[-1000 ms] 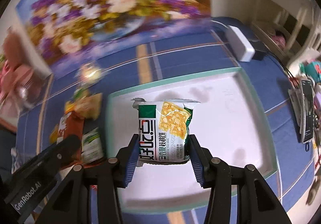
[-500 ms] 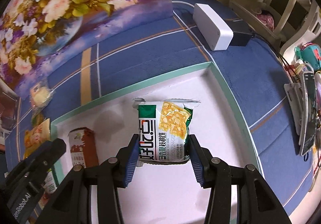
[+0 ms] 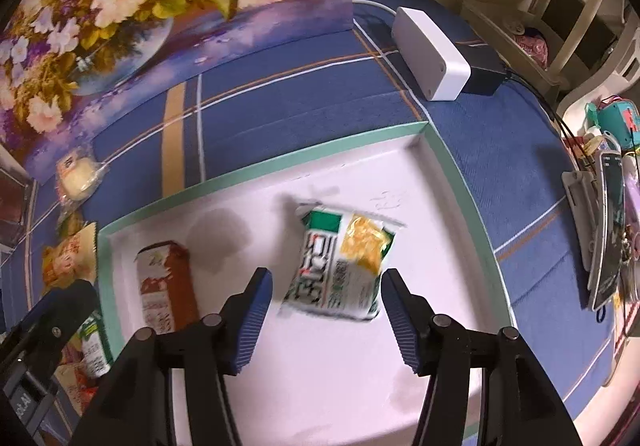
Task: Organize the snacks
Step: 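Carry both packs onto the white tray and open both tools, then grasp the red Rotes KISS bag with the right tool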
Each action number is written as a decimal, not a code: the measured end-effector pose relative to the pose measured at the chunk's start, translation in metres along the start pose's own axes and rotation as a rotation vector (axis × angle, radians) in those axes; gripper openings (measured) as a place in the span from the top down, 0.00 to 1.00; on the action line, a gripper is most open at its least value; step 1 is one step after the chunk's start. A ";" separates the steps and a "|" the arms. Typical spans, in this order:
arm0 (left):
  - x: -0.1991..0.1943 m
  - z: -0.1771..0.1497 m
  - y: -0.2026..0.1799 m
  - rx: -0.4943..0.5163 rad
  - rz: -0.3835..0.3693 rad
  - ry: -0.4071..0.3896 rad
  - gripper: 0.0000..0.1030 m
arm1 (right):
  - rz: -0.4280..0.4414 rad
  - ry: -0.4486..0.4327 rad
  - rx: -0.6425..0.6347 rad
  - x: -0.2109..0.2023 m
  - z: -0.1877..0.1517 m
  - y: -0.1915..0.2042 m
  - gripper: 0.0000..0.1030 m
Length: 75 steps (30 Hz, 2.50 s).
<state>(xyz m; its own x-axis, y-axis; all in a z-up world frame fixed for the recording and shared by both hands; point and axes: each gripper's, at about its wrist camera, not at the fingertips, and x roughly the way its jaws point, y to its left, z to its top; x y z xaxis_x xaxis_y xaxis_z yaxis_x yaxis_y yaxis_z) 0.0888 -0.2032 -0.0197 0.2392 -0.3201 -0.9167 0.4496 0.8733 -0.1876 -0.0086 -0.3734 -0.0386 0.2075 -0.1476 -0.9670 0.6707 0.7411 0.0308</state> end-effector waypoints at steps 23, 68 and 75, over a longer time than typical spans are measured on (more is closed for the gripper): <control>-0.096 -0.077 0.163 -0.284 0.264 -0.133 0.03 | 0.194 -0.030 -0.107 -0.070 -0.083 0.124 0.18; -0.046 -0.090 0.184 -0.431 0.125 0.084 0.03 | 0.243 0.110 -0.221 -0.014 -0.116 0.165 0.46; -0.050 -0.086 0.181 -0.422 0.091 0.056 0.04 | 0.273 0.052 -0.209 -0.040 -0.110 0.153 0.47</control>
<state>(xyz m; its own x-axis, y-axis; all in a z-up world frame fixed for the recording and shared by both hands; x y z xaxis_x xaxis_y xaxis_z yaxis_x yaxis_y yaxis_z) 0.0839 0.0022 -0.0376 0.2094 -0.2247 -0.9517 0.0350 0.9743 -0.2224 0.0075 -0.1821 -0.0228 0.3190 0.1045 -0.9420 0.4336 0.8677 0.2431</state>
